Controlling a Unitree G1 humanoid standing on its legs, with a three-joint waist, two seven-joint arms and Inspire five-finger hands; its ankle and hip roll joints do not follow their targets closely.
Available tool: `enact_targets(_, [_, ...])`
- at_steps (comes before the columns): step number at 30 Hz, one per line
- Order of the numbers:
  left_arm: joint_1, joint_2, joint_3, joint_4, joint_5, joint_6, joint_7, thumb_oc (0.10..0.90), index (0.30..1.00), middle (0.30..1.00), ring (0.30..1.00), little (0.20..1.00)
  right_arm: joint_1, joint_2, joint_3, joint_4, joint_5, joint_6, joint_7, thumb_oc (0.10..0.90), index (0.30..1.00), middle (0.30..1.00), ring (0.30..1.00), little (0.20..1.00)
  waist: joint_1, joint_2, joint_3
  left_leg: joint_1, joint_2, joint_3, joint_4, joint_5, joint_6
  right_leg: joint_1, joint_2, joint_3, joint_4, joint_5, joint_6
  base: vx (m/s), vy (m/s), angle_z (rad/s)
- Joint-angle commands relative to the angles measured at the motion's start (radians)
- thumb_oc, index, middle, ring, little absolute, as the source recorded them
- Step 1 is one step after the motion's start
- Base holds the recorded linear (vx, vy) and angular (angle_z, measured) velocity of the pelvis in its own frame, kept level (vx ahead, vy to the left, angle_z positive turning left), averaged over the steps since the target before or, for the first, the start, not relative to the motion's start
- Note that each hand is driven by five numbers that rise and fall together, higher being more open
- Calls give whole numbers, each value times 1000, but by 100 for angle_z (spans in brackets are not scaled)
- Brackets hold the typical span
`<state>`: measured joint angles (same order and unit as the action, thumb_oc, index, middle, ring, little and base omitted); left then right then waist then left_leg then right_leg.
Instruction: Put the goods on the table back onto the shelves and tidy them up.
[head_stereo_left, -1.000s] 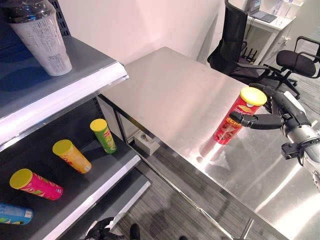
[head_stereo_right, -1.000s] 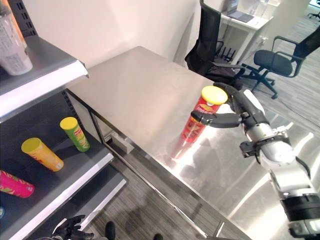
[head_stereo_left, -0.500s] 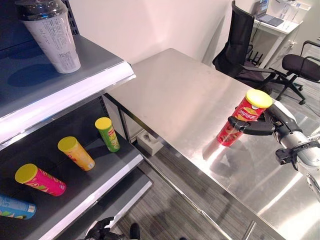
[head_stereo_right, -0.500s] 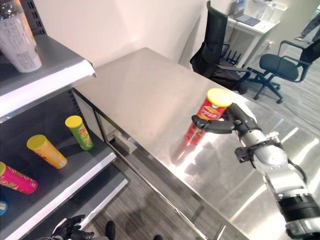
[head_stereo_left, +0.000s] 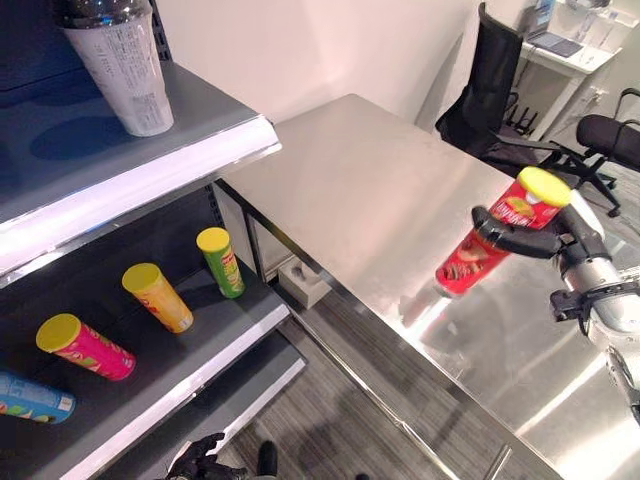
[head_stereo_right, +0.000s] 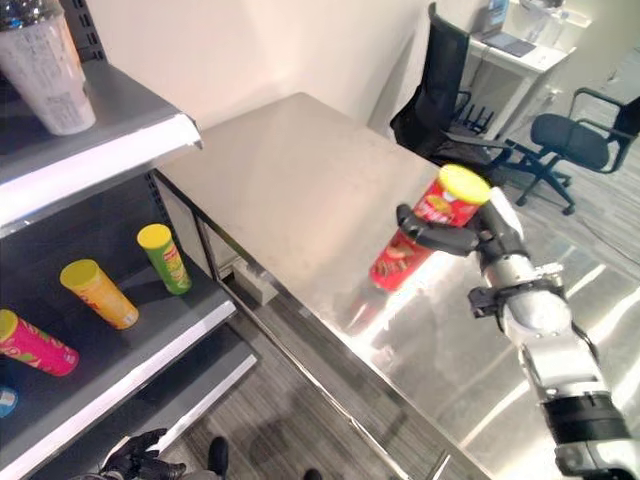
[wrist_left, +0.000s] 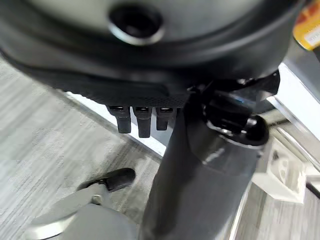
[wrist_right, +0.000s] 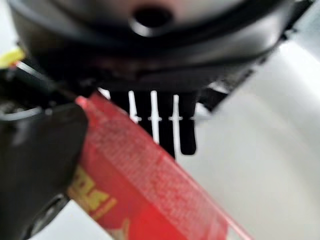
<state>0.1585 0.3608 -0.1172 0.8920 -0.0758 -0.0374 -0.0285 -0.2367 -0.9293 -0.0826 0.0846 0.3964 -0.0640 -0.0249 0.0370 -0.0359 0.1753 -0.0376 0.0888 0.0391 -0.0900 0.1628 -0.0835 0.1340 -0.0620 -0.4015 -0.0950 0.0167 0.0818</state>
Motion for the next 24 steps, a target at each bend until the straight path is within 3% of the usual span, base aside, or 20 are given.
enact_targets(1, [-61,41,-35,-24,-1,-28,18,800,900,900,900,900,-167,-37,-96,-121,28,-188,-110,400,300,300,300,300,49,-25,-1,-36,82,32,69,-63,-88,-46,-28,-26,8,-59,26,-449,-48,59])
enact_targets(2, [-75,40,-45,-24,-2,-27,18,800,900,900,900,900,-184,-30,-101,-148,31,-197,-120,400,300,300,300,300,40,-32,11,-51,87,67,139,-98,-73,-71,-55,-57,8,-36,25,-507,-25,133])
enact_targets(3, [-82,38,-49,-23,14,-30,10,800,900,900,900,900,-179,-22,-115,-187,19,-198,-116,400,300,300,300,300,14,-35,3,-2,105,103,269,-214,-66,-92,-77,-76,8,-27,25,-420,13,111])
enact_targets(4, [-82,37,-50,-24,15,-30,9,800,900,900,900,900,-175,-21,-118,-190,18,-196,-117,400,300,300,300,300,16,-37,10,-12,102,112,280,-204,-60,-96,-83,-94,8,-11,19,-211,22,104])
enact_targets(5, [-82,36,-48,-21,19,-30,8,800,900,900,900,900,-166,-21,-129,-202,13,-196,-113,400,300,300,300,300,7,-29,1,18,115,107,317,-244,-69,-93,-76,-88,8,-24,23,-113,55,49])
enact_targets(8, [-88,35,-50,-20,37,-36,6,800,900,900,900,900,-143,-20,-150,-219,11,-188,-96,400,300,300,300,300,-23,-14,-16,121,126,106,388,-272,-89,-118,-92,-126,12,6,25,-154,141,55])
enact_targets(10, [-90,30,-54,-22,39,-37,5,800,900,900,900,900,-129,-18,-162,-237,21,-183,-87,400,300,300,300,300,-45,-1,-28,177,106,105,330,-310,-86,-137,-102,-136,16,33,41,-143,191,61])
enact_targets(12, [-94,22,-56,-25,49,-40,3,800,900,900,900,900,-109,-9,-176,-235,19,-176,-79,400,300,300,300,300,-60,14,-42,238,80,135,208,-375,-56,-166,-136,-148,21,89,74,-170,275,71])
enact_targets(15, [-102,31,-61,-43,65,-45,0,800,900,900,900,900,-106,13,-162,-234,-13,-160,-81,400,300,300,300,300,-48,14,-42,266,1,148,44,-348,-13,-228,-206,-147,21,184,134,-371,430,45])
enact_targets(16, [-93,39,-40,-44,67,-46,3,800,900,900,900,900,-113,44,-137,-230,-34,-147,-79,400,300,300,300,300,-33,2,-28,261,-50,152,3,-338,12,-257,-250,-126,23,240,168,-590,367,-20])
enact_targets(17, [-90,51,-23,-45,64,-48,6,800,900,900,900,900,-123,62,-103,-224,-47,-139,-73,400,300,300,300,300,-39,-13,-6,232,-67,148,3,-306,27,-297,-269,-33,67,248,167,-625,308,-36])
enact_targets(19, [-74,65,-12,-48,60,-48,8,800,900,900,900,900,-143,58,-68,-232,-52,-132,-50,400,300,300,300,300,-21,-4,7,201,-69,144,3,-277,48,-286,-250,54,150,171,144,-417,125,16])
enact_targets(22, [-49,74,4,-31,56,-40,7,800,900,900,900,900,-145,61,-42,-251,-51,-128,-14,400,300,300,300,300,9,1,0,150,-67,127,3,-231,67,-227,-209,103,278,45,108,-238,22,19])
enact_targets(23, [-49,74,4,-31,56,-40,7,800,900,900,900,900,-144,61,-43,-251,-51,-127,-14,400,300,300,300,300,9,-1,-3,145,-69,127,3,-227,68,-233,-211,103,279,47,106,-203,-19,11])
enact_targets(24, [-33,73,9,-21,51,-37,4,800,900,900,900,900,-144,60,-37,-261,-47,-128,-1,400,300,300,300,300,27,2,-10,115,-64,120,7,-201,72,-195,-162,120,344,-33,98,-197,-51,9])
